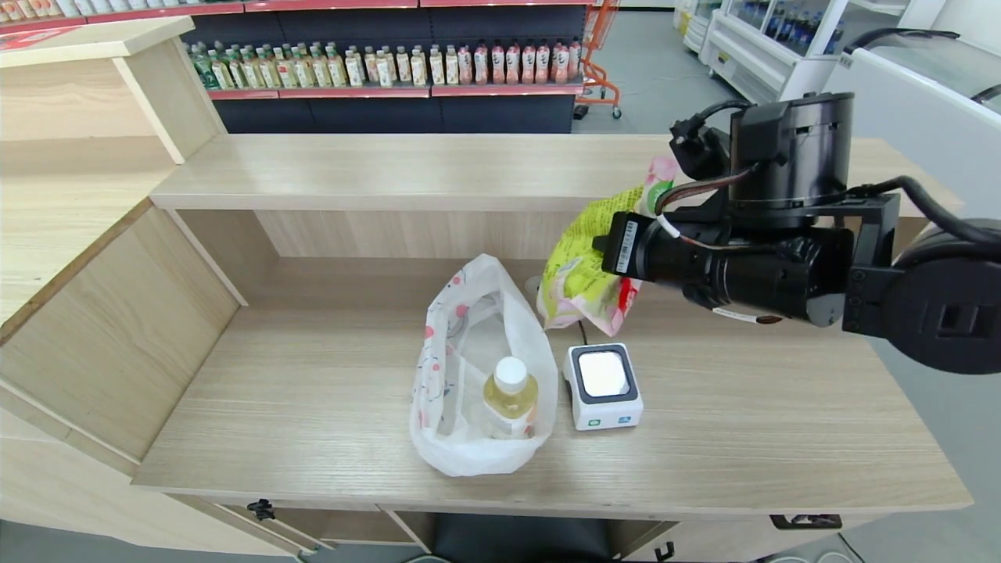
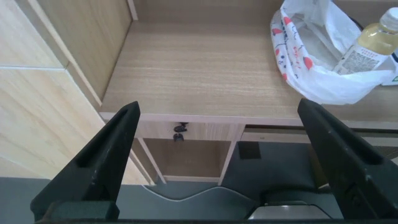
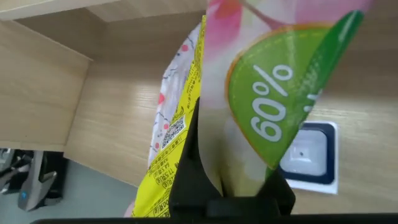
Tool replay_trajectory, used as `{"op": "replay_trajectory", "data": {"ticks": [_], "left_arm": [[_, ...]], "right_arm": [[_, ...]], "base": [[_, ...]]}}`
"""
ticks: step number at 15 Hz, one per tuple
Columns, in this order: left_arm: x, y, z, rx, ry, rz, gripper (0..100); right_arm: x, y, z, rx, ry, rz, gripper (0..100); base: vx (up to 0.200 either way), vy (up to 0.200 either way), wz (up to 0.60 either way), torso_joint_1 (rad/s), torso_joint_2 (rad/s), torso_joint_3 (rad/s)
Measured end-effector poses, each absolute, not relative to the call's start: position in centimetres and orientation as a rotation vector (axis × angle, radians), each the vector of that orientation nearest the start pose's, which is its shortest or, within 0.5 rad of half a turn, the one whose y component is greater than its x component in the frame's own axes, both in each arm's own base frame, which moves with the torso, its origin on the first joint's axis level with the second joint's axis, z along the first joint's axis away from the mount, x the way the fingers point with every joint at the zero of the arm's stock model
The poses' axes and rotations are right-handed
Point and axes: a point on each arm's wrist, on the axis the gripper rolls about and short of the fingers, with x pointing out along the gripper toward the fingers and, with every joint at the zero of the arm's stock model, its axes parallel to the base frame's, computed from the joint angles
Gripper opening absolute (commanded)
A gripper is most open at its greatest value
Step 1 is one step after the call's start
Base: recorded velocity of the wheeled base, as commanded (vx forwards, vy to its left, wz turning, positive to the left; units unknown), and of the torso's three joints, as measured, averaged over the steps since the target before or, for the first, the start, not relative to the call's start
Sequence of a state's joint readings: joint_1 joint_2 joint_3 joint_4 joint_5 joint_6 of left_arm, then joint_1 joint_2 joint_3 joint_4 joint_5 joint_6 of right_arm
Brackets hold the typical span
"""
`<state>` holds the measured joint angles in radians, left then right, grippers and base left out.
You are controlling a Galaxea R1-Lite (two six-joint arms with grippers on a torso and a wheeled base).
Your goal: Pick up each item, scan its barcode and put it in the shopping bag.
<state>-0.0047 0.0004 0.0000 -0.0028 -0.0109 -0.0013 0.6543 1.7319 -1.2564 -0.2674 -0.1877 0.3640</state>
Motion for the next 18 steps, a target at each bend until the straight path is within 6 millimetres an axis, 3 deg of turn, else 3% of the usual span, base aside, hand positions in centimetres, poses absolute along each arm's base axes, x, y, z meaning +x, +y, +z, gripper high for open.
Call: {"op": "replay_trajectory", "data": {"ticks": [3,7,12,18], "left_arm": [[-2.3,0.0,7.6,-0.001,-0.001,-0.015,100],[-2.3,0.0,7.6,-0.002,-0.002,-0.016,100],[-2.3,0.0,7.6,-0.002,-0.002,-0.016,100],[-2.3,0.0,7.6,-0.002,-0.002,-0.015,100]], "right_arm": [[29.5,20.1,25.5,0.248,0.196,0.494,0],[32.9,20.2,22.2,0.143,0.176,0.625,0],[33.9,20.6,19.5,0.082,0.215,0.702,0],[35.5,20.3,16.4,0.032,0.134,0.781,0]], "base": [[0.000,0.000,0.00,0.000,0.00,0.000],[0.000,0.000,0.00,0.000,0.00,0.000],[0.000,0.000,0.00,0.000,0.00,0.000],[0.000,0.000,0.00,0.000,0.00,0.000]]}}
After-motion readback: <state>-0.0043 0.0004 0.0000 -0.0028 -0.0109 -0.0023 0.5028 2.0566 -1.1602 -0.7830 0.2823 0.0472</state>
